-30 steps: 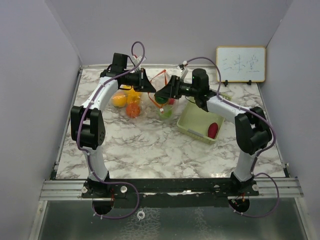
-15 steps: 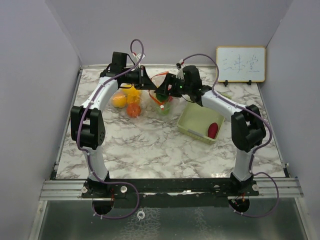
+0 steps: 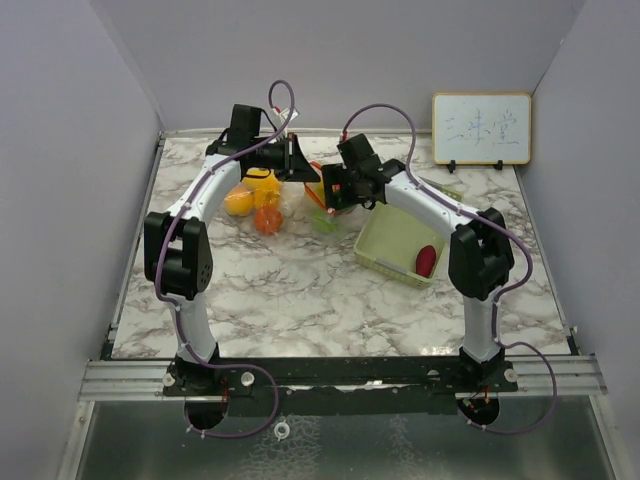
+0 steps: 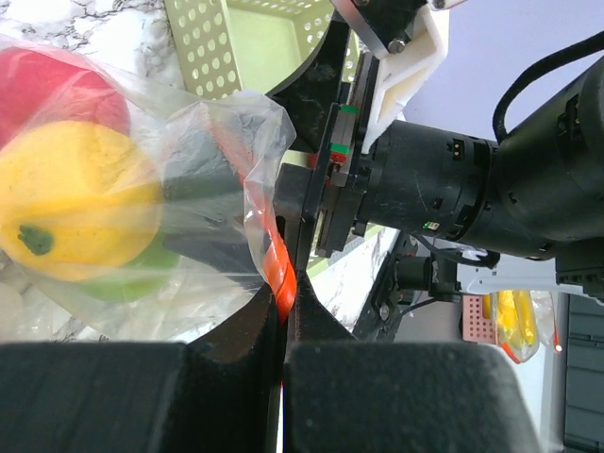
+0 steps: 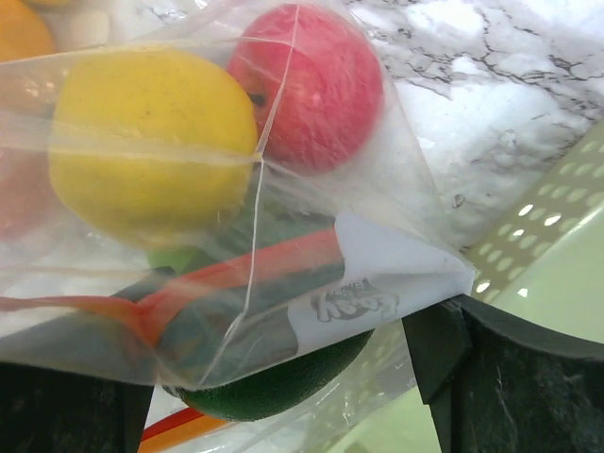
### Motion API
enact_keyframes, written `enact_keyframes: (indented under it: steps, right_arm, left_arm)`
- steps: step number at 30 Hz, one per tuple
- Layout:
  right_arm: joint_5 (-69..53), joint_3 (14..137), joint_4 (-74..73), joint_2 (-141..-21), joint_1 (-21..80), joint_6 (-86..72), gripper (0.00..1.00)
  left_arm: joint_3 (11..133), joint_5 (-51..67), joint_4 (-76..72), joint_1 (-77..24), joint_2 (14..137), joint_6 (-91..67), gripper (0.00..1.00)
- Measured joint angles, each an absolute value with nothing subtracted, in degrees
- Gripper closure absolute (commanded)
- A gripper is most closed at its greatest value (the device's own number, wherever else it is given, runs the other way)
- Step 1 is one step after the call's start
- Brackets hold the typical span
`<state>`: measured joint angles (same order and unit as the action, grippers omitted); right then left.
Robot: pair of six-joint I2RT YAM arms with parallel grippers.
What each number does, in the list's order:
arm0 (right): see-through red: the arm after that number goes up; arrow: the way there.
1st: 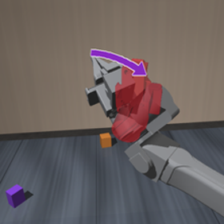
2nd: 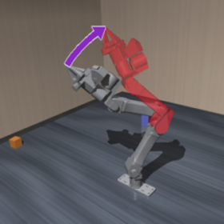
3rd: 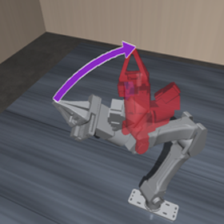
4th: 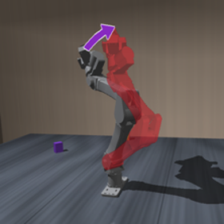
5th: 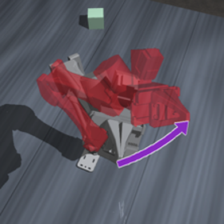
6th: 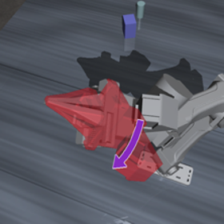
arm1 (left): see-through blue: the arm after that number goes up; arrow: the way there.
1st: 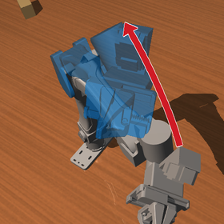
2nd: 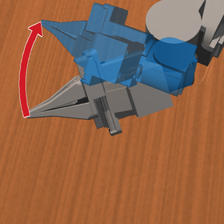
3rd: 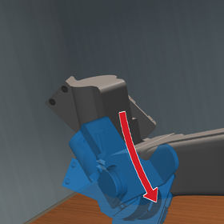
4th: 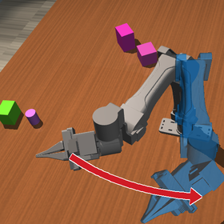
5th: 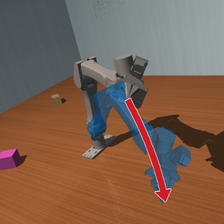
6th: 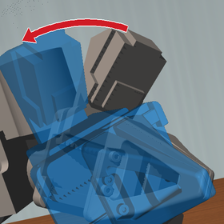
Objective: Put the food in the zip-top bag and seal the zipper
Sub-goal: Place the fake fruit in the zipper food storage bag.
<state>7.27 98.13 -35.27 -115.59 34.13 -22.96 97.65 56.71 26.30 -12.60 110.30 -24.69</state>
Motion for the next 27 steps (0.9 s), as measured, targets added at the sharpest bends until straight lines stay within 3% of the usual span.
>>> enact_keyframes:
  steps: [19,24,27]
  right_arm:
    - [0.1,104.8,-39.1,-105.4,33.4,-16.8,0.00]
    - [4.4,109.4,-46.3,-105.1,32.2,-19.6,0.00]
    - [9.1,106.2,-51.7,-102.6,30.2,-21.2,0.00]
  left_arm:
    - [97.6,57.6,26.0,-12.1,110.3,-24.9,1.00]
    - [97.6,57.6,25.9,-12.1,110.3,-25.0,1.00]
    - [97.6,57.9,25.5,-12.1,110.3,-25.1,1.00]
